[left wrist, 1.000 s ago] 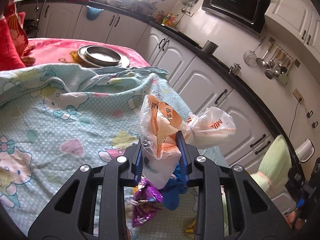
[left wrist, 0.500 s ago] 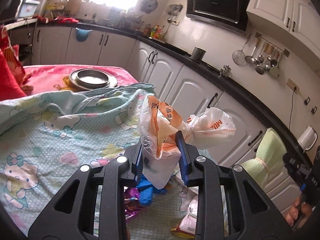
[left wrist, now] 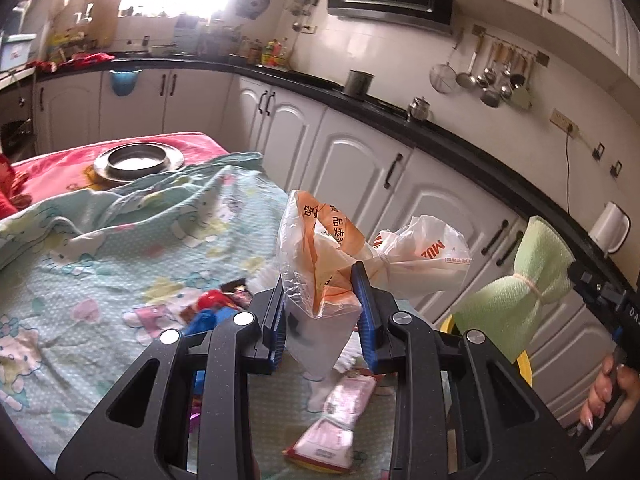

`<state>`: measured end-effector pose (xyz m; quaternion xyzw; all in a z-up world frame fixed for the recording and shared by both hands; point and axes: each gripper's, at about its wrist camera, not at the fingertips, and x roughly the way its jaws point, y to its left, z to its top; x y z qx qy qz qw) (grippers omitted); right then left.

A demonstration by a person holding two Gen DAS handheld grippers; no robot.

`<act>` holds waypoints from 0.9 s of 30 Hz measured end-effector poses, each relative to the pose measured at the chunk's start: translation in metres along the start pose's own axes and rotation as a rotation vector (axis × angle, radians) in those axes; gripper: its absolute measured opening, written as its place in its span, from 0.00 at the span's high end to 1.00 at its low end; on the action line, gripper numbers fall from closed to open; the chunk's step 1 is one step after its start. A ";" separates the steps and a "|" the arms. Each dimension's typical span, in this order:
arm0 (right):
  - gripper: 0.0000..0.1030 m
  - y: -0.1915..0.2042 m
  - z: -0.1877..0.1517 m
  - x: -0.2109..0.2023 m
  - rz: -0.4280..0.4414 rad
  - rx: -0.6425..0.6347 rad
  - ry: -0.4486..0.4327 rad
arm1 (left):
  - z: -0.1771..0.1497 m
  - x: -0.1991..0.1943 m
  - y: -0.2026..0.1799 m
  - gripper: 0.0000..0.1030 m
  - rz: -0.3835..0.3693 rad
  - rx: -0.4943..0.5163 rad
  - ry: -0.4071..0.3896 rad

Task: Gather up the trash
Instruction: 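Carry both items over the yellow bin and open both tools to drop them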

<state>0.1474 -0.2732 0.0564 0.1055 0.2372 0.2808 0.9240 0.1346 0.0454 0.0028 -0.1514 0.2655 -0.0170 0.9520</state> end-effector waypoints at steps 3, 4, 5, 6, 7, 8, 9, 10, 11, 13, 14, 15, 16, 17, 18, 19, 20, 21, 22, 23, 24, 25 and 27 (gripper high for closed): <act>0.78 -0.012 -0.002 -0.008 -0.029 0.011 -0.011 | -0.003 0.004 -0.011 0.78 -0.005 0.018 0.008; 0.78 -0.016 -0.003 -0.011 -0.039 0.015 -0.016 | -0.003 0.005 -0.014 0.78 -0.007 0.024 0.011; 0.78 -0.020 -0.003 -0.012 -0.045 0.018 -0.019 | -0.004 0.007 -0.018 0.78 -0.010 0.032 0.014; 0.78 -0.024 -0.003 -0.015 -0.053 0.024 -0.023 | -0.005 0.008 -0.022 0.78 -0.012 0.036 0.017; 0.78 -0.028 -0.004 -0.018 -0.060 0.030 -0.026 | -0.006 0.009 -0.025 0.78 -0.015 0.042 0.019; 0.78 -0.032 -0.004 -0.021 -0.070 0.038 -0.032 | -0.007 0.010 -0.028 0.78 -0.018 0.049 0.022; 0.78 -0.034 -0.005 -0.023 -0.076 0.042 -0.036 | -0.008 0.011 -0.031 0.78 -0.020 0.055 0.024; 0.78 -0.038 -0.005 -0.026 -0.084 0.049 -0.041 | -0.009 0.011 -0.033 0.78 -0.023 0.060 0.026; 0.78 -0.040 -0.006 -0.028 -0.089 0.053 -0.044 | -0.010 0.013 -0.037 0.78 -0.027 0.068 0.030; 0.78 -0.046 -0.006 -0.033 -0.106 0.061 -0.052 | -0.012 0.014 -0.044 0.78 -0.031 0.082 0.033; 0.78 -0.049 -0.007 -0.036 -0.118 0.062 -0.056 | -0.013 0.015 -0.048 0.78 -0.034 0.090 0.034; 0.78 -0.051 -0.007 -0.038 -0.125 0.063 -0.059 | -0.014 0.015 -0.050 0.78 -0.037 0.096 0.036; 0.78 -0.054 -0.008 -0.040 -0.135 0.064 -0.063 | -0.015 0.016 -0.054 0.78 -0.040 0.102 0.038; 0.78 -0.056 -0.009 -0.042 -0.141 0.066 -0.065 | -0.016 0.018 -0.058 0.78 -0.044 0.111 0.043; 0.78 -0.059 -0.010 -0.045 -0.148 0.072 -0.068 | -0.017 0.018 -0.061 0.78 -0.046 0.117 0.045; 0.78 -0.062 -0.011 -0.047 -0.153 0.078 -0.071 | -0.018 0.020 -0.065 0.78 -0.047 0.127 0.049; 0.78 -0.065 -0.012 -0.049 -0.160 0.083 -0.074 | -0.020 0.021 -0.068 0.78 -0.050 0.134 0.053; 0.78 -0.069 -0.013 -0.052 -0.167 0.090 -0.077 | -0.021 0.022 -0.071 0.78 -0.054 0.140 0.057; 0.78 -0.073 -0.013 -0.054 -0.173 0.097 -0.079 | -0.022 0.024 -0.075 0.78 -0.057 0.146 0.062; 0.78 -0.077 -0.014 -0.056 -0.180 0.103 -0.082 | -0.023 0.025 -0.077 0.78 -0.059 0.152 0.064; 0.78 -0.081 -0.015 -0.058 -0.186 0.108 -0.084 | -0.025 0.026 -0.081 0.78 -0.060 0.161 0.068; 0.78 -0.085 -0.015 -0.060 -0.192 0.113 -0.085 | -0.027 0.028 -0.085 0.78 -0.063 0.170 0.072; 0.78 -0.091 -0.018 -0.063 -0.208 0.121 -0.088 | -0.029 0.030 -0.092 0.78 -0.067 0.184 0.079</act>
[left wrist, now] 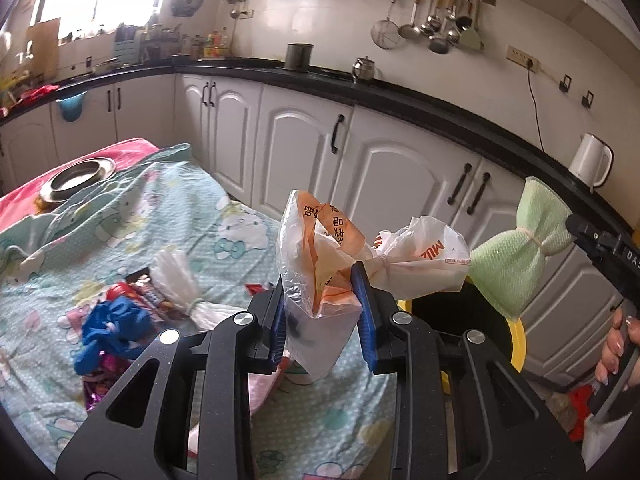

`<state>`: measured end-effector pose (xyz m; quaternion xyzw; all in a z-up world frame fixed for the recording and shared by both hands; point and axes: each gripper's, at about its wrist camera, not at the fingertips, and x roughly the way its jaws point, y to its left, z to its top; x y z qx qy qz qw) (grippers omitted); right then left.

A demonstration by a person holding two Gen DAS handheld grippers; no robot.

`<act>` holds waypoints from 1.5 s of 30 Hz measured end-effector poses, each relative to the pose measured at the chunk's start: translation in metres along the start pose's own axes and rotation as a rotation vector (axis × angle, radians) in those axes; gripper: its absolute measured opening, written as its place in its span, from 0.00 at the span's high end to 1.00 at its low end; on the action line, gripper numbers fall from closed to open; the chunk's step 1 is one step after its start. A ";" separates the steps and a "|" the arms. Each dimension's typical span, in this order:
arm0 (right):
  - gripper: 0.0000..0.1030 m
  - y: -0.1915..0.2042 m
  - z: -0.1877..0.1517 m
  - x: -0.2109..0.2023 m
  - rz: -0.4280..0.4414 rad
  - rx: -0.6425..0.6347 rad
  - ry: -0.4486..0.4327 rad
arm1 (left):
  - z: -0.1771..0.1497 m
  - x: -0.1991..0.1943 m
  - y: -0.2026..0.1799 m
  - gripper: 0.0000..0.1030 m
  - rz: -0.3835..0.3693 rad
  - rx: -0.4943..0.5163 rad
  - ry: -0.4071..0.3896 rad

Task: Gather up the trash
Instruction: 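Carry both items over the yellow bin and open both tools to drop them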

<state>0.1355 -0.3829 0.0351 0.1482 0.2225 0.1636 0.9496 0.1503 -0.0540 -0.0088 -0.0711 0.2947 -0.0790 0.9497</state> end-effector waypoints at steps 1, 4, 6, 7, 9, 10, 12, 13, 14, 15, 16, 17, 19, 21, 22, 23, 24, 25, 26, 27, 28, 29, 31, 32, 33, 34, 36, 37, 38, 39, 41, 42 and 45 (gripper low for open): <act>0.78 -0.004 -0.001 -0.001 -0.008 0.005 -0.001 | 0.000 0.001 -0.004 0.78 -0.002 0.008 0.003; 0.78 -0.014 -0.003 -0.004 -0.027 0.020 -0.002 | -0.002 0.006 -0.014 0.78 -0.009 0.032 0.015; 0.78 -0.020 -0.005 -0.006 -0.044 0.030 -0.004 | -0.004 0.010 -0.021 0.78 -0.013 0.051 0.024; 0.78 -0.024 -0.005 -0.007 -0.053 0.033 -0.005 | -0.005 0.011 -0.024 0.78 -0.014 0.056 0.027; 0.78 -0.029 -0.006 -0.008 -0.071 0.037 -0.008 | -0.007 0.016 -0.032 0.78 -0.016 0.072 0.038; 0.78 -0.031 -0.007 -0.009 -0.081 0.036 -0.010 | -0.008 0.018 -0.035 0.78 -0.017 0.079 0.044; 0.78 -0.036 -0.008 -0.010 -0.106 0.031 -0.014 | -0.011 0.023 -0.042 0.78 -0.022 0.092 0.055; 0.78 -0.039 -0.009 -0.011 -0.117 0.030 -0.015 | -0.011 0.025 -0.045 0.78 -0.023 0.096 0.058; 0.78 -0.041 -0.010 -0.011 -0.125 0.030 -0.018 | -0.012 0.026 -0.049 0.78 -0.024 0.103 0.061; 0.78 -0.045 -0.012 -0.012 -0.137 0.033 -0.020 | -0.014 0.029 -0.053 0.78 -0.025 0.115 0.065; 0.78 -0.048 -0.013 -0.012 -0.143 0.038 -0.020 | -0.015 0.030 -0.057 0.78 -0.027 0.124 0.068; 0.78 -0.051 -0.014 -0.013 -0.148 0.043 -0.021 | -0.016 0.032 -0.060 0.78 -0.029 0.130 0.070; 0.78 -0.060 -0.016 -0.013 -0.159 0.060 -0.023 | -0.019 0.035 -0.067 0.78 -0.033 0.148 0.077; 0.78 -0.068 -0.018 -0.013 -0.171 0.073 -0.022 | -0.022 0.040 -0.074 0.78 -0.039 0.161 0.086; 0.78 -0.071 -0.019 -0.013 -0.176 0.079 -0.022 | -0.024 0.042 -0.078 0.78 -0.042 0.168 0.091; 0.78 -0.073 -0.020 -0.013 -0.180 0.084 -0.022 | -0.024 0.044 -0.080 0.78 -0.044 0.174 0.094; 0.78 -0.077 -0.021 -0.013 -0.185 0.090 -0.020 | -0.026 0.046 -0.084 0.78 -0.047 0.183 0.099; 0.78 -0.080 -0.023 -0.012 -0.191 0.096 -0.019 | -0.028 0.048 -0.087 0.78 -0.049 0.189 0.103; 0.78 -0.084 -0.024 -0.012 -0.198 0.102 -0.018 | -0.029 0.049 -0.090 0.78 -0.051 0.196 0.107; 0.78 -0.086 -0.026 -0.011 -0.203 0.107 -0.016 | -0.031 0.052 -0.094 0.78 -0.054 0.204 0.112; 0.78 -0.088 -0.027 -0.011 -0.207 0.112 -0.015 | -0.032 0.053 -0.097 0.78 -0.056 0.211 0.115; 0.78 -0.091 -0.028 -0.011 -0.215 0.116 -0.014 | -0.034 0.055 -0.100 0.78 -0.058 0.219 0.120; 0.78 -0.095 -0.031 -0.011 -0.224 0.118 -0.010 | -0.037 0.059 -0.107 0.78 -0.062 0.229 0.127; 0.78 -0.096 -0.032 -0.010 -0.227 0.121 -0.008 | -0.039 0.060 -0.109 0.78 -0.063 0.232 0.131; 0.78 -0.098 -0.034 -0.010 -0.231 0.126 -0.006 | -0.041 0.062 -0.112 0.78 -0.065 0.238 0.136; 0.78 -0.100 -0.035 -0.009 -0.234 0.130 -0.004 | -0.043 0.064 -0.114 0.78 -0.066 0.241 0.139; 0.78 -0.103 -0.037 -0.008 -0.242 0.135 0.000 | -0.047 0.067 -0.119 0.78 -0.066 0.253 0.147; 0.78 -0.105 -0.039 -0.008 -0.245 0.137 0.000 | -0.049 0.068 -0.121 0.78 -0.065 0.259 0.149; 0.78 -0.106 -0.040 -0.008 -0.248 0.140 0.001 | -0.051 0.070 -0.123 0.78 -0.066 0.265 0.154; 0.78 -0.107 -0.041 -0.008 -0.250 0.144 0.002 | -0.052 0.072 -0.125 0.78 -0.066 0.269 0.158; 0.78 -0.109 -0.043 -0.008 -0.254 0.151 0.005 | -0.055 0.076 -0.128 0.78 -0.067 0.276 0.166; 0.78 -0.110 -0.045 -0.007 -0.258 0.151 0.007 | -0.056 0.077 -0.130 0.78 -0.068 0.278 0.169; 0.78 -0.112 -0.048 -0.005 -0.267 0.155 0.015 | -0.061 0.082 -0.136 0.78 -0.070 0.290 0.181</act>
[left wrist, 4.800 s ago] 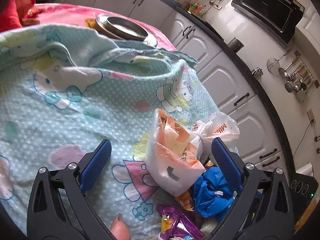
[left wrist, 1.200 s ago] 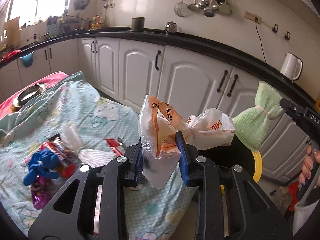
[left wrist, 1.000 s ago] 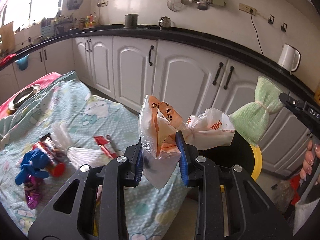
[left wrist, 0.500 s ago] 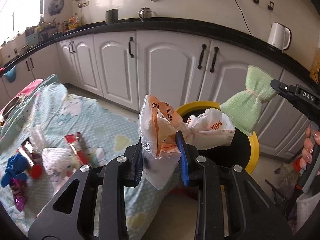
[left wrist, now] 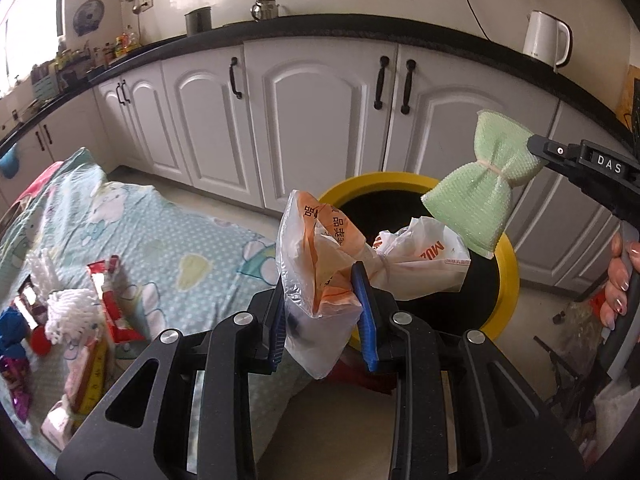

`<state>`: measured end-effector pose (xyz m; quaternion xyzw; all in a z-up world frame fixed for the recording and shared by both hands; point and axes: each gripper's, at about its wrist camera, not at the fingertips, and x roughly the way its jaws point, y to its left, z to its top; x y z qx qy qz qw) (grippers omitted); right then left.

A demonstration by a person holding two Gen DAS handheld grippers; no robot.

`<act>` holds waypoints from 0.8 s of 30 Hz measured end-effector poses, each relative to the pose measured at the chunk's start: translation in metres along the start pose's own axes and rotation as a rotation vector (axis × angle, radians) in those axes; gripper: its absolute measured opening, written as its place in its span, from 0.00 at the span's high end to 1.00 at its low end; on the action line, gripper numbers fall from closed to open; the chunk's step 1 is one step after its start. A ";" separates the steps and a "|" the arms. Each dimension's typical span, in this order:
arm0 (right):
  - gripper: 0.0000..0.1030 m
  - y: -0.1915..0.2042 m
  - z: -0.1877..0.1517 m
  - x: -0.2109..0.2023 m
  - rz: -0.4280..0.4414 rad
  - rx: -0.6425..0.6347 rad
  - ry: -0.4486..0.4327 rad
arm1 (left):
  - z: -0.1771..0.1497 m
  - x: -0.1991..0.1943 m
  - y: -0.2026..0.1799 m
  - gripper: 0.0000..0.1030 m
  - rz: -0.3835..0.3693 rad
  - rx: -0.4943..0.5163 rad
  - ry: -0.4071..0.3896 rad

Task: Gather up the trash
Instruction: 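Carry both items over the yellow bin and open both tools to drop them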

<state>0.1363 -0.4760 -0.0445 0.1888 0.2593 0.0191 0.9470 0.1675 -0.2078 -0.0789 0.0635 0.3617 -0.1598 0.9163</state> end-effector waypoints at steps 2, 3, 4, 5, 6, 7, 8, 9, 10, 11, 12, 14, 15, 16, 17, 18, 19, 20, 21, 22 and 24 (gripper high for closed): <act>0.78 -0.002 -0.002 0.003 -0.005 0.002 0.007 | -0.001 0.004 -0.003 0.78 -0.002 0.007 0.008; 0.78 -0.002 -0.003 0.004 -0.010 0.002 0.010 | -0.002 0.007 -0.006 0.78 -0.004 0.011 0.012; 0.78 -0.002 -0.004 0.005 -0.016 0.000 0.011 | -0.003 0.007 -0.008 0.78 -0.005 0.013 0.014; 0.78 -0.003 -0.005 0.006 -0.020 -0.002 0.014 | -0.003 0.009 -0.010 0.78 -0.007 0.016 0.017; 0.78 -0.003 -0.006 0.007 -0.021 -0.002 0.018 | -0.004 0.011 -0.012 0.78 -0.010 0.019 0.021; 0.78 -0.005 -0.008 0.008 -0.023 0.001 0.021 | -0.004 0.012 -0.013 0.78 -0.011 0.021 0.025; 0.78 -0.006 -0.009 0.009 -0.024 0.003 0.023 | -0.005 0.013 -0.014 0.78 -0.013 0.022 0.028; 0.78 -0.006 -0.010 0.010 -0.025 0.004 0.027 | -0.005 0.015 -0.015 0.77 -0.015 0.024 0.031; 0.78 -0.007 -0.011 0.012 -0.029 0.004 0.030 | -0.005 0.016 -0.016 0.77 -0.015 0.025 0.033; 0.78 -0.007 -0.012 0.012 -0.031 0.006 0.032 | -0.006 0.017 -0.018 0.77 -0.018 0.029 0.036; 0.77 -0.008 -0.013 0.014 -0.031 0.008 0.036 | -0.006 0.018 -0.018 0.77 -0.020 0.030 0.038; 0.77 -0.009 -0.014 0.017 -0.035 0.011 0.043 | -0.005 0.020 -0.019 0.77 -0.030 0.027 0.042; 0.75 -0.009 -0.015 0.018 -0.038 0.012 0.047 | -0.005 0.020 -0.019 0.76 -0.036 0.026 0.042; 0.75 -0.010 -0.015 0.018 -0.039 0.013 0.049 | -0.005 0.020 -0.019 0.76 -0.039 0.027 0.042; 0.75 -0.010 -0.016 0.019 -0.039 0.014 0.051 | -0.005 0.020 -0.020 0.76 -0.044 0.029 0.040; 0.75 -0.010 -0.016 0.019 -0.040 0.018 0.053 | -0.005 0.021 -0.020 0.75 -0.047 0.030 0.041; 0.75 -0.011 -0.017 0.020 -0.043 0.020 0.056 | -0.005 0.021 -0.021 0.75 -0.052 0.032 0.041; 0.75 -0.012 -0.017 0.020 -0.046 0.023 0.059 | -0.005 0.021 -0.021 0.75 -0.057 0.033 0.040; 0.74 -0.012 -0.018 0.021 -0.045 0.026 0.062 | -0.005 0.021 -0.022 0.75 -0.059 0.033 0.037; 0.74 -0.012 -0.018 0.022 -0.042 0.029 0.065 | -0.005 0.020 -0.022 0.74 -0.065 0.032 0.036; 0.73 -0.013 -0.018 0.022 -0.046 0.035 0.067 | -0.004 0.020 -0.022 0.69 -0.077 0.024 0.038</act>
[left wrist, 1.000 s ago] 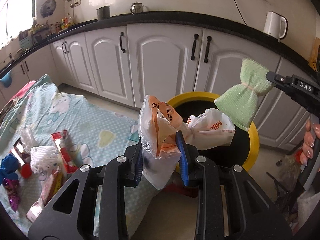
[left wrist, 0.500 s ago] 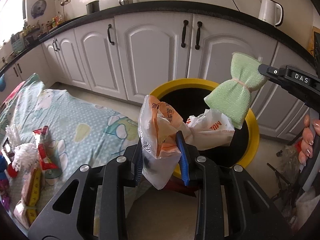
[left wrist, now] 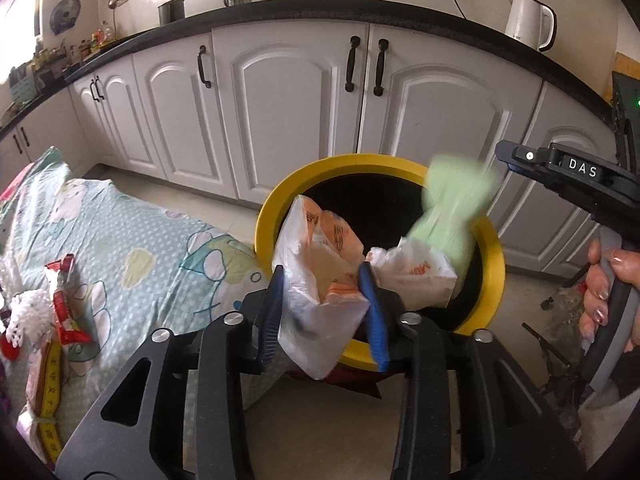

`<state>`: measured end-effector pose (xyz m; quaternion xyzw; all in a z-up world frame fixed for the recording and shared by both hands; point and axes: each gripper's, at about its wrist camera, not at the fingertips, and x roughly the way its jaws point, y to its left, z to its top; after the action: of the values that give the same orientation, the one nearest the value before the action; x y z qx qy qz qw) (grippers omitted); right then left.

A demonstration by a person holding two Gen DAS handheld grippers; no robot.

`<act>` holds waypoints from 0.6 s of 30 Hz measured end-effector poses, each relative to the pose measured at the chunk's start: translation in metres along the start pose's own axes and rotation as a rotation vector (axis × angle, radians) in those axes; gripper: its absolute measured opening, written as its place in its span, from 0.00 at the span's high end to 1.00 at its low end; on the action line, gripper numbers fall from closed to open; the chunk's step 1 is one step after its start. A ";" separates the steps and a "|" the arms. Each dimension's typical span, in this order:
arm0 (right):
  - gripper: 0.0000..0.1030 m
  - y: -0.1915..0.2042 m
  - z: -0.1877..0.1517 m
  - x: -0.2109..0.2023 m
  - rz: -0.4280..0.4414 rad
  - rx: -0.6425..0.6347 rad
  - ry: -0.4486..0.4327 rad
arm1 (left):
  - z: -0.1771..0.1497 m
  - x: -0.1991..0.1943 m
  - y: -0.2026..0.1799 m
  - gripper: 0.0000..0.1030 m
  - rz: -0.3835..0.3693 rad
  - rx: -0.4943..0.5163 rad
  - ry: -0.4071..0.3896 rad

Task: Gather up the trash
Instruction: 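Carry both items over the yellow bin and open both tools to drop them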

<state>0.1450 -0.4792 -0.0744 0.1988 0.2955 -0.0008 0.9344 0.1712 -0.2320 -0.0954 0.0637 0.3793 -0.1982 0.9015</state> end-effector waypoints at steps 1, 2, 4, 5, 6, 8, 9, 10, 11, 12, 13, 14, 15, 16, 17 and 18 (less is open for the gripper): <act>0.72 -0.001 0.000 0.000 0.000 0.002 0.000 | 0.000 -0.001 0.000 0.64 -0.001 -0.002 -0.002; 0.69 -0.001 0.000 -0.001 -0.001 0.004 -0.002 | 0.001 -0.001 0.000 0.53 -0.002 -0.002 -0.003; 0.64 -0.001 0.001 -0.004 -0.004 0.007 -0.010 | 0.001 -0.003 0.001 0.45 -0.004 -0.009 -0.007; 0.61 -0.001 0.001 -0.005 -0.003 0.009 -0.013 | 0.000 -0.005 0.003 0.40 -0.005 -0.018 -0.010; 0.56 -0.001 0.001 -0.007 -0.004 0.010 -0.016 | 0.000 -0.006 0.005 0.36 -0.004 -0.026 -0.011; 0.48 0.000 0.001 -0.010 -0.004 0.012 -0.021 | 0.001 -0.009 0.009 0.28 -0.007 -0.042 -0.015; 0.45 0.001 0.002 -0.011 -0.004 0.011 -0.023 | 0.001 -0.011 0.012 0.25 -0.005 -0.055 -0.019; 0.43 0.002 0.002 -0.012 -0.005 0.007 -0.024 | 0.001 -0.013 0.014 0.18 -0.006 -0.066 -0.022; 0.40 0.003 0.001 -0.013 -0.006 0.004 -0.025 | 0.002 -0.017 0.019 0.12 -0.010 -0.083 -0.029; 0.36 0.003 0.001 -0.013 -0.007 0.001 -0.024 | 0.003 -0.019 0.021 0.11 -0.011 -0.093 -0.035; 0.34 0.004 0.001 -0.014 -0.007 0.000 -0.025 | 0.004 -0.023 0.024 0.11 -0.008 -0.104 -0.044; 0.31 0.005 0.001 -0.015 -0.006 -0.002 -0.025 | 0.005 -0.025 0.026 0.11 -0.004 -0.108 -0.048; 0.30 0.006 0.001 -0.015 -0.004 -0.004 -0.025 | 0.006 -0.029 0.029 0.11 0.008 -0.114 -0.058; 0.30 0.008 0.001 -0.016 -0.001 -0.007 -0.025 | 0.007 -0.033 0.032 0.11 0.017 -0.120 -0.068; 0.29 0.010 0.001 -0.017 0.002 -0.011 -0.025 | 0.008 -0.036 0.033 0.11 0.024 -0.124 -0.075; 0.29 0.012 0.002 -0.017 0.005 -0.014 -0.025 | 0.008 -0.040 0.036 0.11 0.033 -0.132 -0.086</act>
<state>0.1333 -0.4712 -0.0595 0.1930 0.2832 0.0010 0.9394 0.1659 -0.1888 -0.0626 0.0019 0.3512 -0.1603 0.9225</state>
